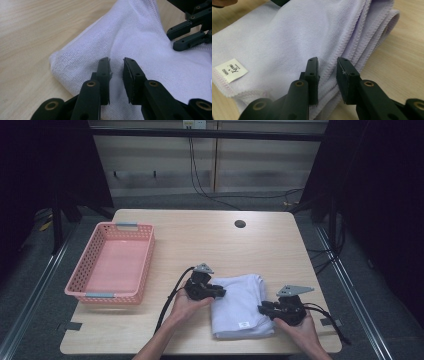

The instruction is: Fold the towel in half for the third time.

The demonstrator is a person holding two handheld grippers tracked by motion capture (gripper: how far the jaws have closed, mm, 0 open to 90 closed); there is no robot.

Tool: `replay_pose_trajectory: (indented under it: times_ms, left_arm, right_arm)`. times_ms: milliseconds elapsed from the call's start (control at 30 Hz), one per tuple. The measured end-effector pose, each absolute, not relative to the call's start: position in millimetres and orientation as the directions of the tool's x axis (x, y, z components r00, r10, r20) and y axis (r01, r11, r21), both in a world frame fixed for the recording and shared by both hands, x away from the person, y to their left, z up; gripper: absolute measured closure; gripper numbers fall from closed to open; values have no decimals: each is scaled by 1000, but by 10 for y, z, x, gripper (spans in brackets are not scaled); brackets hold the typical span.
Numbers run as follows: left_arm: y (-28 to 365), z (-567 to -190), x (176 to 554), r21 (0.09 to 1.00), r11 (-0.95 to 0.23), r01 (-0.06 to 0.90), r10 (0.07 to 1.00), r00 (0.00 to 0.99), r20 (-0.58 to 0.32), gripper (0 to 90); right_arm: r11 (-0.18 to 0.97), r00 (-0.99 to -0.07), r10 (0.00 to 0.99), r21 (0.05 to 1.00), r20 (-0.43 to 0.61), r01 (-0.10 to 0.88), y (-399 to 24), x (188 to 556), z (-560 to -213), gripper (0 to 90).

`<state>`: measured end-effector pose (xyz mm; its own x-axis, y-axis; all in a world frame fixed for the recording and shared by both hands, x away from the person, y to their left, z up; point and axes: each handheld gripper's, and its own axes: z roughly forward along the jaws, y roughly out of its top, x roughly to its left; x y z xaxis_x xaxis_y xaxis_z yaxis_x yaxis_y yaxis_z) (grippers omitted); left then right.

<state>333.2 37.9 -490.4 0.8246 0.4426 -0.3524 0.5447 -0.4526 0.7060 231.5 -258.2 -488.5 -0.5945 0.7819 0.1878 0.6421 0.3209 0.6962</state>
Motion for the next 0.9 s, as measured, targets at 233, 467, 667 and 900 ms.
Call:
replay_pose_trajectory:
  times_ms: [233,467,667,900]
  left_arm:
    - [508,-4785,3229,713,-433,552,449,818,-360,629]
    - [747,-4687,3102,709,-423,565,474,805,-358,586]
    - [916,-4661,2898,707,-423,567,464,806,-368,549]
    - [930,-4686,2673,685,-436,584,449,801,-396,494]
  right_arm:
    - [283,-592,776,719,217,635,-2637,2351,-4820,552]
    - [253,-592,775,751,219,609,-2704,2427,-4678,473]
    - [223,-588,781,785,211,577,-2776,2591,-4515,442]
    - [234,-578,791,776,197,585,-2782,2875,-4555,380]
